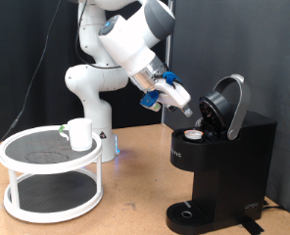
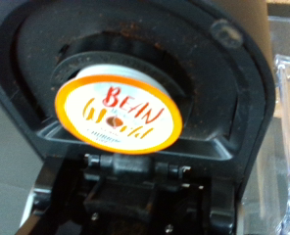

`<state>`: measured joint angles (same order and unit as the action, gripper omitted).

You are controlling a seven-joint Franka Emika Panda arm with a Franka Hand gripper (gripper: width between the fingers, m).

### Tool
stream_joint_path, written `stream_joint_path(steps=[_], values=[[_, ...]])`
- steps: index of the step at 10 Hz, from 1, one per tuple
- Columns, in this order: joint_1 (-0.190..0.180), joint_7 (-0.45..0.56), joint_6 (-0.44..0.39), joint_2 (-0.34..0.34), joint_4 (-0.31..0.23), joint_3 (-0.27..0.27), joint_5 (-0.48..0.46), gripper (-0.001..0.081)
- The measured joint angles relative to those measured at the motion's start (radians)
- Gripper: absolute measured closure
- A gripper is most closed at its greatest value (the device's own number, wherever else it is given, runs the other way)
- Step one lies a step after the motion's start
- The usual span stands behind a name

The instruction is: Make a cup of coffee with the keurig machine

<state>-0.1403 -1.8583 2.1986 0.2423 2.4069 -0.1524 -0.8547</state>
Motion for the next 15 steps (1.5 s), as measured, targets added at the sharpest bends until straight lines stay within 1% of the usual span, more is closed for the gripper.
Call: stream_joint_path(steps=[1,2,5,7,9,10,11,12,14,15], values=[[0.000,0.003,-0.009,0.007,-0.001,-0.007,-0.023,0.0072],[0.002,0.004,-0.041,0.025,-0.007,-0.021,-0.047,0.0072],[0.012,0.003,-0.108,0.095,-0.028,-0.067,-0.098,0.0072],[0.021,-0.011,-0.141,0.134,-0.056,-0.085,-0.099,0.0072],[0.035,-0.048,-0.166,0.161,-0.095,-0.087,-0.087,0.0072],[0.043,-0.067,-0.190,0.170,-0.115,-0.089,-0.079,0.0072],[0.046,-0.075,-0.208,0.173,-0.123,-0.095,-0.074,0.0072],[0.046,-0.073,-0.207,0.173,-0.121,-0.095,-0.075,0.0072],[0.036,-0.075,-0.221,0.169,-0.126,-0.093,-0.099,0.0072],[0.025,-0.082,-0.225,0.161,-0.141,-0.089,-0.125,0.0072]])
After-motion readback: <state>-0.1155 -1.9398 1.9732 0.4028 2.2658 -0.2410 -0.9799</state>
